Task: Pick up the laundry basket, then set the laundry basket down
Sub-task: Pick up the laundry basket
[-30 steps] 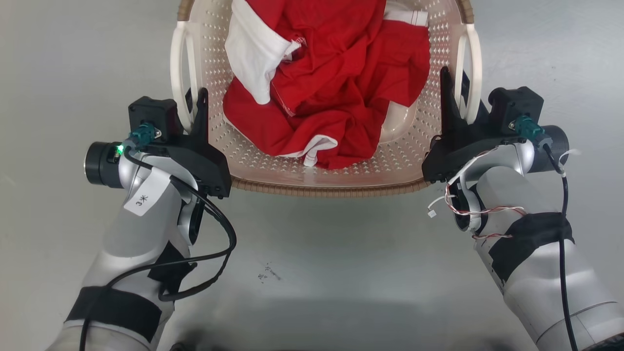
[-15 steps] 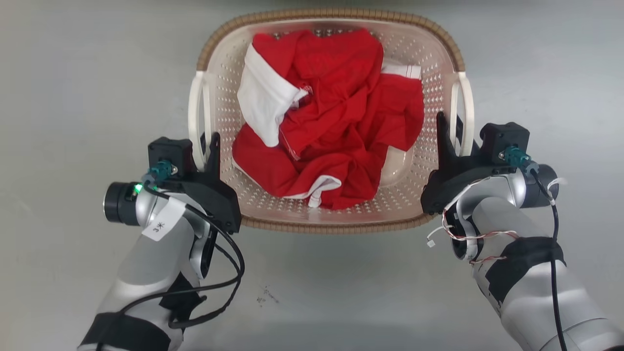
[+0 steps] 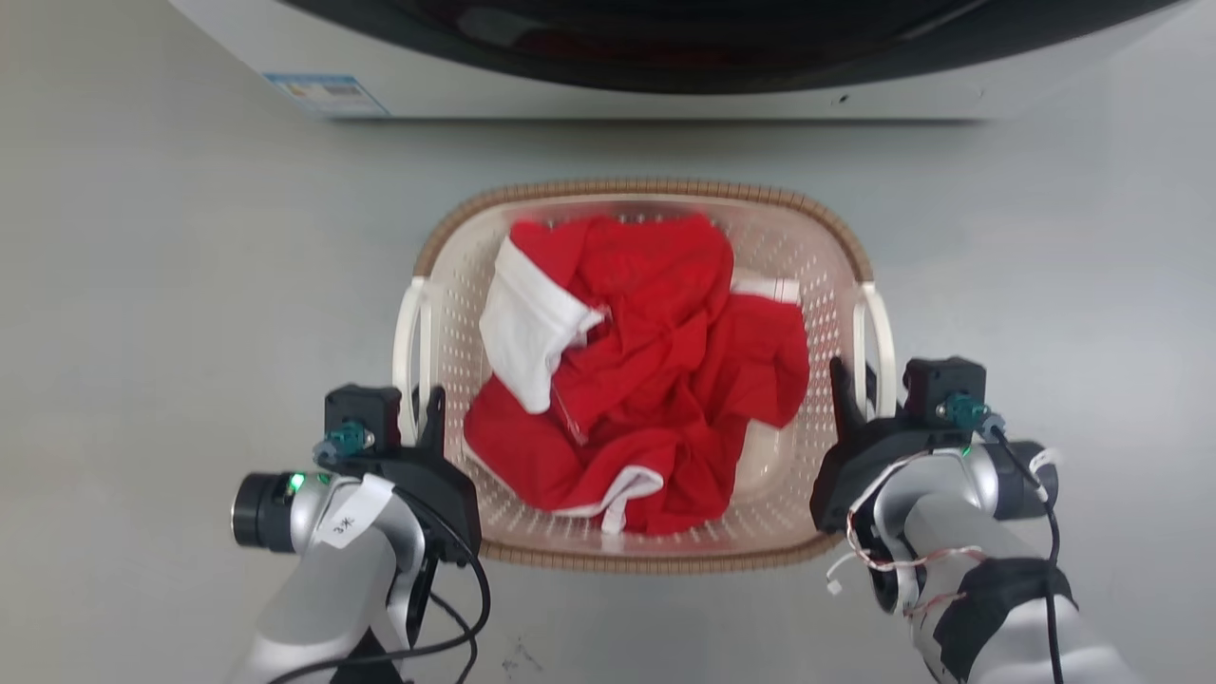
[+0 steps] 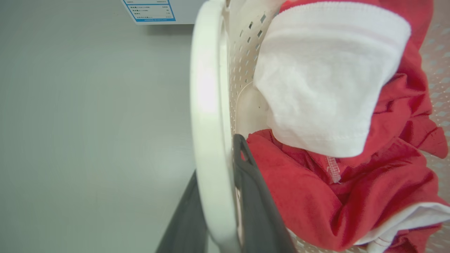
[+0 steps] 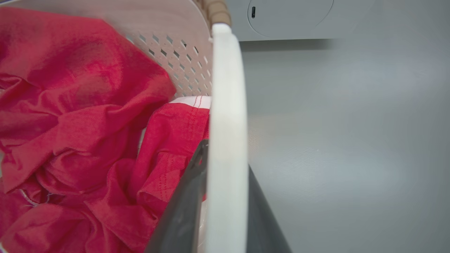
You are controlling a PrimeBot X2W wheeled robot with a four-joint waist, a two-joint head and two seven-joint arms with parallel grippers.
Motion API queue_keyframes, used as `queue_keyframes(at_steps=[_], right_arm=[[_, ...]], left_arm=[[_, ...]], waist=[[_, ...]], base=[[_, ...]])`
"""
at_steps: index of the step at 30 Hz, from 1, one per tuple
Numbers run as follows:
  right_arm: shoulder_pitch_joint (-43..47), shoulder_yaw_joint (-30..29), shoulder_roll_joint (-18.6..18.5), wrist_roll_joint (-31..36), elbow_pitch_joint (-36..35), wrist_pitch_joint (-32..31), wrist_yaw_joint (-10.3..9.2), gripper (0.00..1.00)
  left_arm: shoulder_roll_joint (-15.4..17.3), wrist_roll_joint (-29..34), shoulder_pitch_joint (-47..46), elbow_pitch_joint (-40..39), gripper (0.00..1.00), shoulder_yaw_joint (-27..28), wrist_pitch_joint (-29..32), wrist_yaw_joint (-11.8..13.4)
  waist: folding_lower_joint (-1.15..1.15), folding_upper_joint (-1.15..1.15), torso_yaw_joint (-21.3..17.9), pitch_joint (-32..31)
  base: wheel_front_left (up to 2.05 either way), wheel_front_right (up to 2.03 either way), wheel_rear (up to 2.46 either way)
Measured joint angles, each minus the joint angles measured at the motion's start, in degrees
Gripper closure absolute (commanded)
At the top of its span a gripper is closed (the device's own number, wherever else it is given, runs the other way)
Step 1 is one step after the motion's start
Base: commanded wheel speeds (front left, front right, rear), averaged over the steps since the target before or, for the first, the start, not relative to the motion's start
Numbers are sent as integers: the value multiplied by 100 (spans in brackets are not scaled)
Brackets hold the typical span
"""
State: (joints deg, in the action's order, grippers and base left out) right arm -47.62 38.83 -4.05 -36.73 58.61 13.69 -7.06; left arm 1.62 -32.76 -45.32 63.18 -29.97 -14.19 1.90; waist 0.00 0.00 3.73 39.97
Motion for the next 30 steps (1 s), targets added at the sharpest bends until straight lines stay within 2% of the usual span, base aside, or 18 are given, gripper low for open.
queue_keyframes(at_steps=[17,30], right_arm=[[1155,832,-14,-942,-98,-667,-1,100],[1984,1369,-20,-1658,-277,-1117,-53,100]], left_arm=[[38,-476,1094,183,100,-661,485,21],[64,-710,1928,360,100,-946,764,21]], waist=[[-1,0,-35,-1426],[-2,0,-82,-2530]], base=[[0,0,0],[0,0,0]])
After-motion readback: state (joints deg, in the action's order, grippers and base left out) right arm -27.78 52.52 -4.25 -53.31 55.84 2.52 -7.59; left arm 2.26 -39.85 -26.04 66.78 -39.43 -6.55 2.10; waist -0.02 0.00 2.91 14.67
